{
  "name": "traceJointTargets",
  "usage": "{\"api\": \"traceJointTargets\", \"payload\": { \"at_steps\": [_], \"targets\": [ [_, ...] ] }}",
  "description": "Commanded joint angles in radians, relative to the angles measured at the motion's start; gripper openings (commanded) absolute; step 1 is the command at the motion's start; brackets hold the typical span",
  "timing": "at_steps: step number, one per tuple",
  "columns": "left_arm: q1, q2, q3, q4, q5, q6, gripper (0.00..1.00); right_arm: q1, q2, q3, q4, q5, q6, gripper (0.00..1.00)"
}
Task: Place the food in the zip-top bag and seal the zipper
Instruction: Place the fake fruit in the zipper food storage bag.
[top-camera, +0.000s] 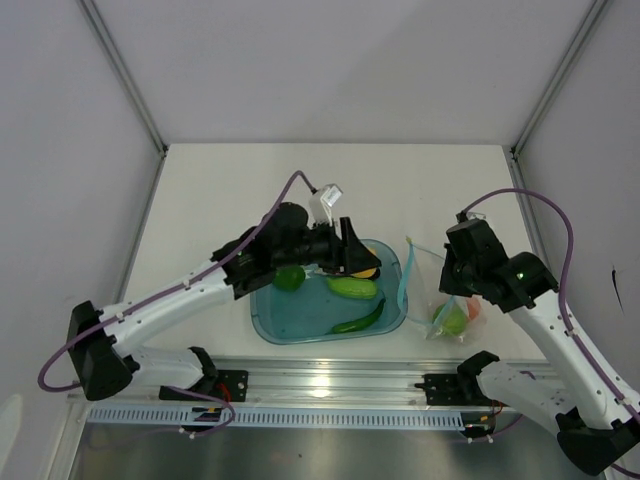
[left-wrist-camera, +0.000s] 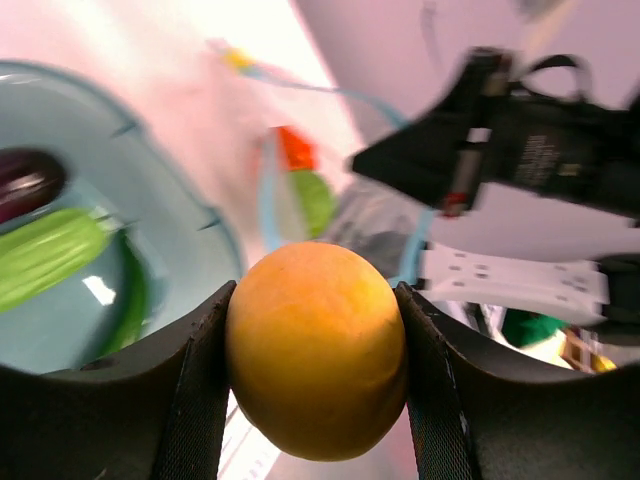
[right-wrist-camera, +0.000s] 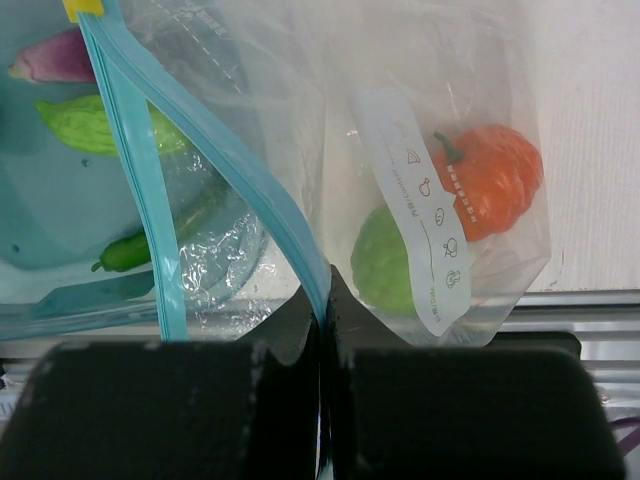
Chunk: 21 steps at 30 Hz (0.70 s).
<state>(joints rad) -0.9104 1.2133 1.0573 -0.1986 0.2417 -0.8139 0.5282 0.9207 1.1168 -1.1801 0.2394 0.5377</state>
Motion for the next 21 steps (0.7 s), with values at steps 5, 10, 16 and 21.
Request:
{"api": "traceJointTargets", "payload": {
  "at_steps": [5,10,16,21],
  "targets": [
    [-0.079,0.204,0.174,0.172,0.157,-0.085,0.29,0.004,-0.02,0.041,0.017,-0.02,0.001,0.0],
    [-0.134,0.331,0.263,0.145,0.137,-0.108,0.29,0.004,-0.037,0.04,0.019,-0.014,0.015,0.0],
    [-0.183,0.454,0.312,0.169,0.13,-0.145,0.3,0.004,-0.046,0.044,0.031,-0.043,0.033,0.0],
    [-0.188,0.529,0.348,0.101,0.062,-0.16,0.4,0.004,-0.052,0.04,0.043,-0.066,0.05,0.0]
  ]
}}
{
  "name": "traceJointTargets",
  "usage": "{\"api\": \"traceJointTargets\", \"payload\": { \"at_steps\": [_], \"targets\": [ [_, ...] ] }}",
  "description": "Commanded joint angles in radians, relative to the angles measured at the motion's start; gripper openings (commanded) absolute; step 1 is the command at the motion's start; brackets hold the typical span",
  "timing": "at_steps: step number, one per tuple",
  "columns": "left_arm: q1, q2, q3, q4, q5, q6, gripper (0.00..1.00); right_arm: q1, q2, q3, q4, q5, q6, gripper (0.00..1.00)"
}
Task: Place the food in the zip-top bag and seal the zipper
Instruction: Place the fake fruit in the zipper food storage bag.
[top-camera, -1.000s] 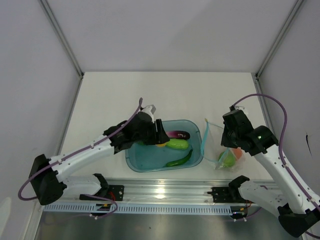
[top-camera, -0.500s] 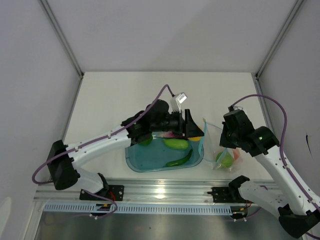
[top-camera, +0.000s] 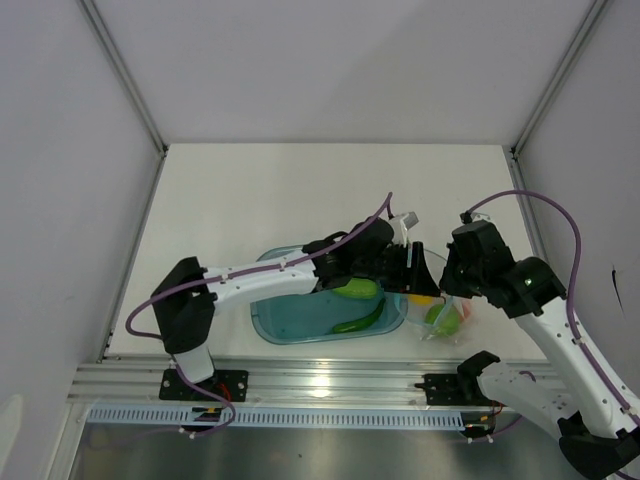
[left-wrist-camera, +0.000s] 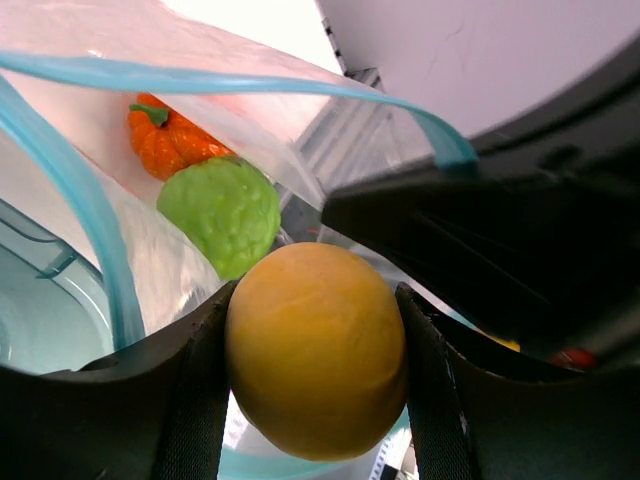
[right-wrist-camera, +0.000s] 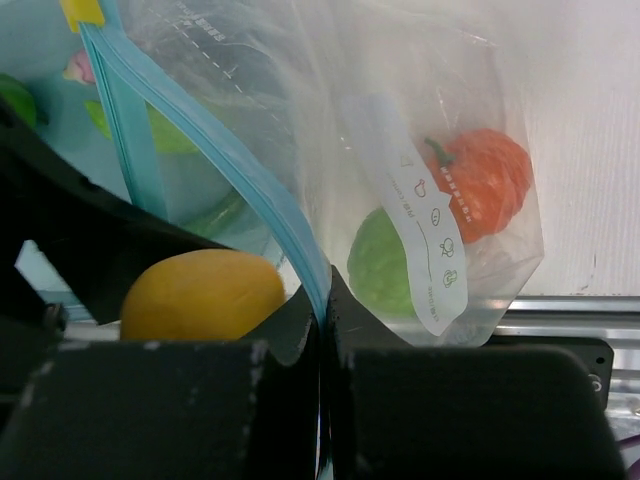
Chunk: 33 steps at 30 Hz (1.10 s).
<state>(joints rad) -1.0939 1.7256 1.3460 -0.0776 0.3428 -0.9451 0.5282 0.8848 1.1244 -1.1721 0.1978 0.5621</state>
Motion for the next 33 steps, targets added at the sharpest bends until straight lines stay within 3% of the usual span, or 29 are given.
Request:
{"api": "traceJointTargets", "payload": {
  "at_steps": [1,9,11,15,16,17,24,33],
  "targets": [
    [-0.006,0.028,0.068,-0.03,-0.044,-0.027,0.41,0.004,-0.018,0.032,0.037,-0.027,0.025,0.0],
    [-0.009,0.135,0.215,-0.203,-0.129,-0.029,0.46,0.007,-0.023,0.02,0.035,-0.006,0.039,0.0],
    [-0.011,0.146,0.229,-0.228,-0.136,-0.024,0.52,0.009,-0.021,0.017,0.032,0.002,0.038,0.0],
    [-0.011,0.137,0.231,-0.248,-0.142,-0.018,0.78,0.007,-0.015,0.025,0.028,0.022,0.033,0.0],
    [-0.011,0.132,0.228,-0.251,-0.143,-0.015,0.96,0.007,-0.014,0.028,0.028,0.026,0.032,0.0],
    [-0.009,0.124,0.222,-0.251,-0.14,-0.011,1.0,0.007,-0.014,0.031,0.026,0.034,0.035,0.0],
    [-0.011,0.034,0.19,-0.28,-0.185,0.037,0.99,0.007,-0.021,0.021,0.026,0.046,0.036,0.0],
    [-0.011,-0.193,-0.01,-0.213,-0.266,0.11,1.0,0.004,-0.01,0.035,0.0,0.063,0.022,0.0]
  ]
}}
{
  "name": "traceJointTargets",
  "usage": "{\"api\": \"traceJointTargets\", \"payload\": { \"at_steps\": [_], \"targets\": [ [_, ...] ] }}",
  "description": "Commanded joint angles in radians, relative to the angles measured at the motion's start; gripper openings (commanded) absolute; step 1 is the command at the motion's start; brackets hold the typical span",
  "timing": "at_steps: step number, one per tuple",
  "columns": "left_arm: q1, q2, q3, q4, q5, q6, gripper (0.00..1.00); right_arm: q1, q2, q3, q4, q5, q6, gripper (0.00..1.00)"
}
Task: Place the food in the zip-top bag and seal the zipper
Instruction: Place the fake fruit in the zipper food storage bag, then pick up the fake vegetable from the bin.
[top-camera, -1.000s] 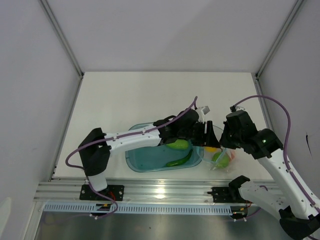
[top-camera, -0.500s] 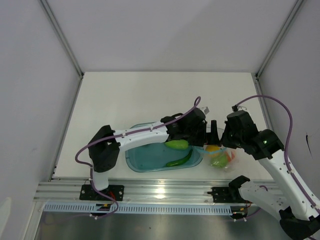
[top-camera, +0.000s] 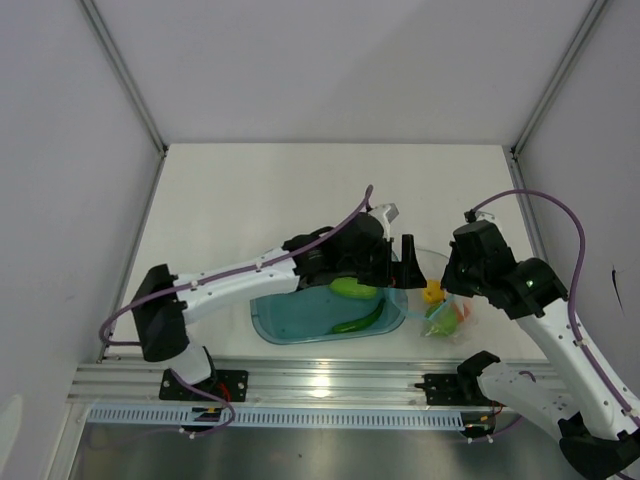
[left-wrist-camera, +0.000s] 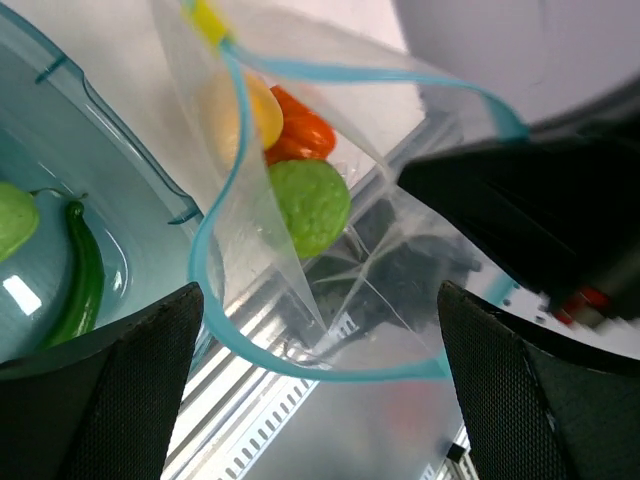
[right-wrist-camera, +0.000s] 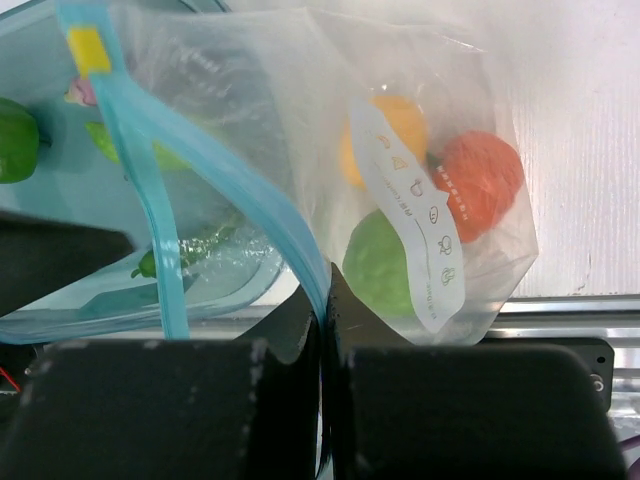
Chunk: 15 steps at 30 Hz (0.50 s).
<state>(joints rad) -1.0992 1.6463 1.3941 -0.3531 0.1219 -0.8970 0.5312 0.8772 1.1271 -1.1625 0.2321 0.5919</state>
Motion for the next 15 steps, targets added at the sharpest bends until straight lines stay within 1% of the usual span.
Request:
{"api": "traceJointTargets", "payload": {
  "at_steps": [1,3,6,9,13,15],
  "targets": [
    [-0.005,-0.135,-0.07,0.072,-0.047,0.072,0.99,0.001,-0.004,0.03,-0.011,0.03,-0.009,0.0],
    [-0.001,-0.175,-0.122,0.089,-0.036,0.093,1.0,0.001,-0.009,0.025,-0.009,0.029,-0.009,0.0],
    [0.016,-0.249,-0.161,0.109,-0.007,0.101,0.99,0.0,-0.009,0.017,-0.008,0.032,-0.012,0.0],
    [0.033,-0.328,-0.214,0.102,-0.013,0.112,0.99,0.0,-0.007,0.016,-0.016,0.032,-0.01,0.0],
    [0.077,-0.424,-0.306,0.03,-0.108,0.101,0.99,0.0,-0.018,0.01,-0.026,0.026,-0.009,0.0],
    [0.119,-0.456,-0.339,-0.047,-0.154,0.092,1.0,0.0,-0.02,0.01,-0.034,0.039,-0.01,0.0]
  ]
}}
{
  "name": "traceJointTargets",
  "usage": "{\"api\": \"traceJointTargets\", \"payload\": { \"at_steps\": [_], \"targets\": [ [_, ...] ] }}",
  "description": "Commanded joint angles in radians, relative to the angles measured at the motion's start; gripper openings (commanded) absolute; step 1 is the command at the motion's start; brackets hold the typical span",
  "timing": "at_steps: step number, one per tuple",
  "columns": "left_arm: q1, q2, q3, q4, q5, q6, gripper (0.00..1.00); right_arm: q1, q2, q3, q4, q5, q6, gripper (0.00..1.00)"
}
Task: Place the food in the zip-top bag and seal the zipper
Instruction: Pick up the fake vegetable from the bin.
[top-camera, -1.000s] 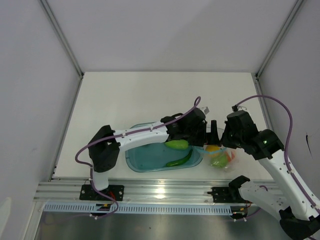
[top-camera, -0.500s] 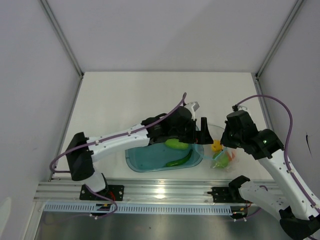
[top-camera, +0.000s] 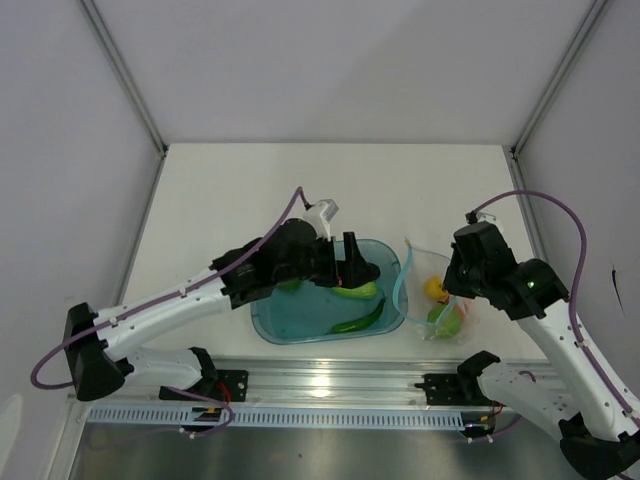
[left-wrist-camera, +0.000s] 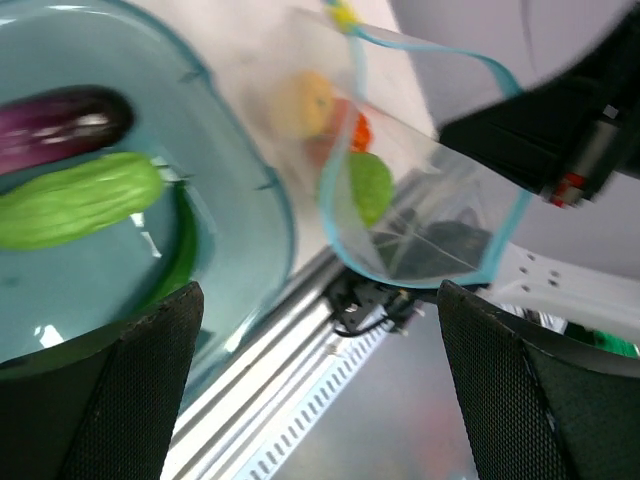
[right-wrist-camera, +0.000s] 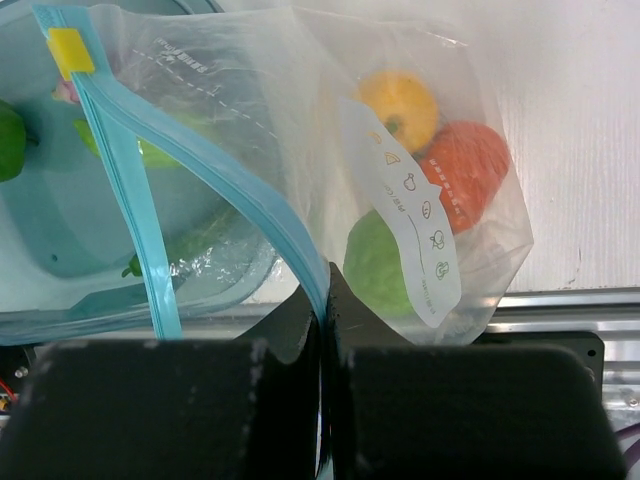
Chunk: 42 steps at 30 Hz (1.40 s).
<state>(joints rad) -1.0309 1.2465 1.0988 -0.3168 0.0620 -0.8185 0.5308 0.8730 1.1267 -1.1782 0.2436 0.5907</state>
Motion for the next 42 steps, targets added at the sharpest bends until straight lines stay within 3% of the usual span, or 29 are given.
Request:
{"api": "traceJointTargets", "payload": {
  "at_steps": [1,9,24,42],
  "targets": [
    [0.067,-0.059,-0.056,-0.106,-0.115,0.013,0.99,0.0,-0.017,0.01,-0.023,0.031,-0.009,0.0],
    [0.167,0.011,-0.063,-0.364,-0.375,-0.051,0.99,0.001,-0.017,-0.01,0.005,0.011,-0.009,0.0],
    [0.295,0.076,-0.243,-0.288,-0.344,-0.169,1.0,0.001,-0.028,-0.025,0.011,0.008,-0.011,0.0],
    [0.354,0.277,-0.109,-0.315,-0.353,-0.271,0.99,0.001,-0.028,-0.033,0.005,0.022,-0.012,0.0]
  ]
}}
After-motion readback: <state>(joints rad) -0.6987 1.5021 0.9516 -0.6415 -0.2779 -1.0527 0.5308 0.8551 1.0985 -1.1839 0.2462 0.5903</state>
